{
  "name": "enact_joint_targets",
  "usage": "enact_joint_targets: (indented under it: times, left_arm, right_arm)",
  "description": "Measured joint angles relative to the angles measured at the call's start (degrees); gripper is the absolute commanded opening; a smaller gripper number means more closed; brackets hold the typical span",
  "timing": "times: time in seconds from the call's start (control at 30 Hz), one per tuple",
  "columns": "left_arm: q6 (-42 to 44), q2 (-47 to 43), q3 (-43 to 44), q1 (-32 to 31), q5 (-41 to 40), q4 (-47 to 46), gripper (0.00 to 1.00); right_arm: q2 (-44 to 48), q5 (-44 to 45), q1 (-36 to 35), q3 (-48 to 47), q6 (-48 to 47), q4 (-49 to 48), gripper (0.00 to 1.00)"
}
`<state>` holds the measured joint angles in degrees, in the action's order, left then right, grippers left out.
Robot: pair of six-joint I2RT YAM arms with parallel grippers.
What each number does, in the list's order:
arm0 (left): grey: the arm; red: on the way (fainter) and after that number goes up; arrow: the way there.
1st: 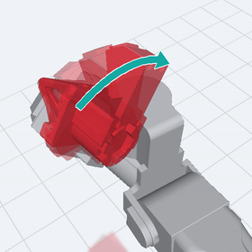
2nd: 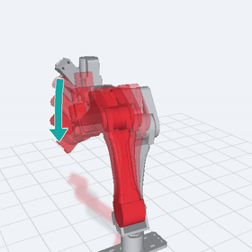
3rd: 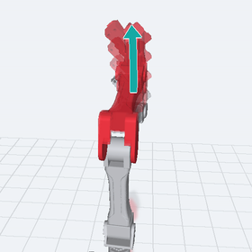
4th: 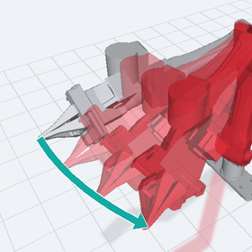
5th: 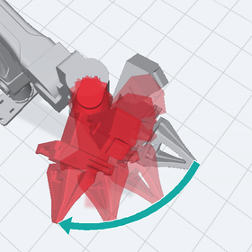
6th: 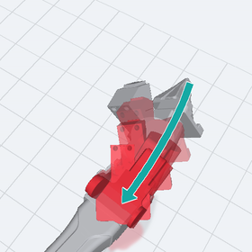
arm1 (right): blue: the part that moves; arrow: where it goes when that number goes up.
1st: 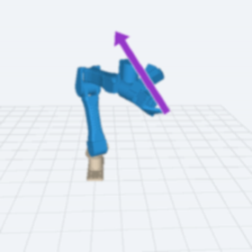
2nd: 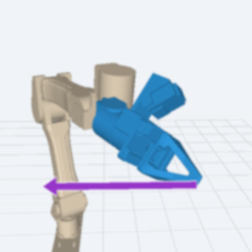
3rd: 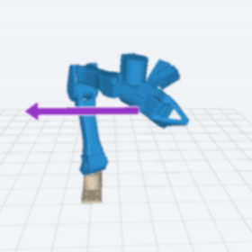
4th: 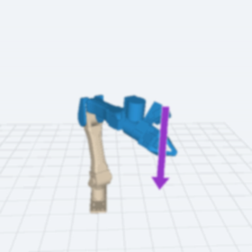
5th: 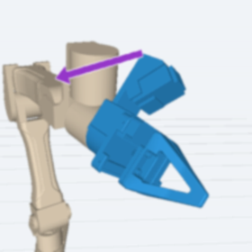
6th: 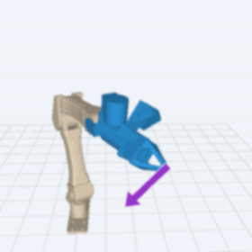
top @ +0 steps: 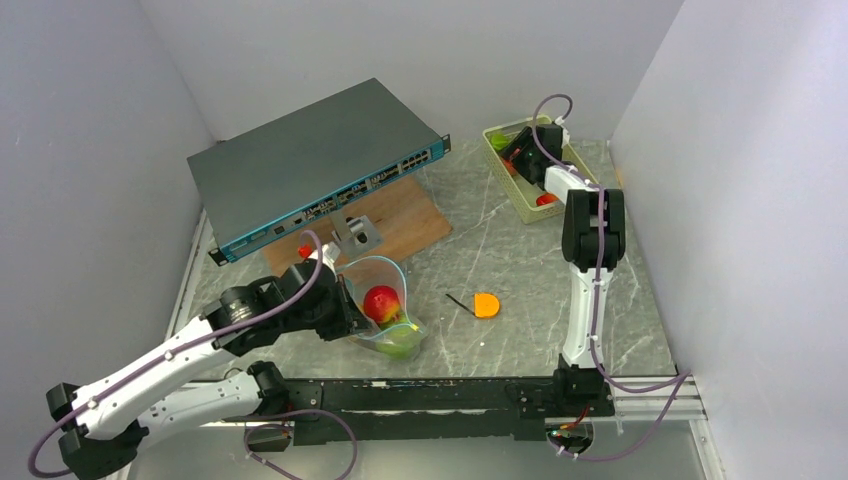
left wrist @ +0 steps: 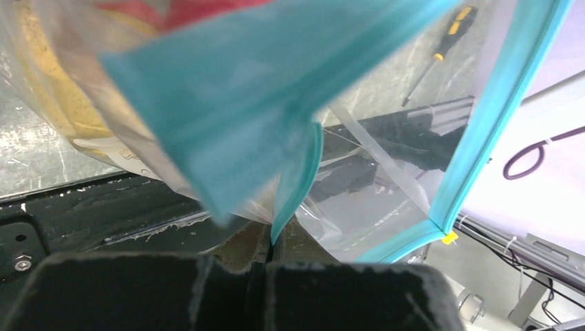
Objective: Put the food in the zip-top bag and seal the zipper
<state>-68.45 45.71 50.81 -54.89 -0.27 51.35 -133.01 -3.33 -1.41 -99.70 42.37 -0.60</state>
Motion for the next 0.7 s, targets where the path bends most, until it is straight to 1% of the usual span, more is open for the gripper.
enact_joint_targets:
  times: [0.17, 0.3, 0.43, 0.6, 0.7]
  left_arm:
    - [-0.22, -3.04, -0.2, 0.0, 0.0, -0.04, 0.0]
    - [-0.24, -4.5, -1.42, 0.0, -0.09, -0.35, 0.0]
    - [-0.31, -5.46, -2.49, 0.0, -0.42, -1.01, 0.0]
    - [-0.31, -6.73, -2.97, 0.0, -0.94, -1.33, 0.0]
    - [-0.31, -7.39, -3.19, 0.0, -1.07, -1.6, 0.0]
  right_arm:
    - [1.38, -2.19, 0.52, 0.61, -1.05, 0.13, 0.53]
    - [7.21, -2.71, 0.52, 3.5, -2.99, 0.7, 0.53]
    - [16.7, -3.52, 0.85, 8.13, -4.07, -0.55, 0.52]
    - [30.01, -6.8, 1.36, 19.02, -3.23, -5.66, 0.46]
    - [34.42, -9.53, 0.9, 24.22, -2.16, -8.11, 0.44]
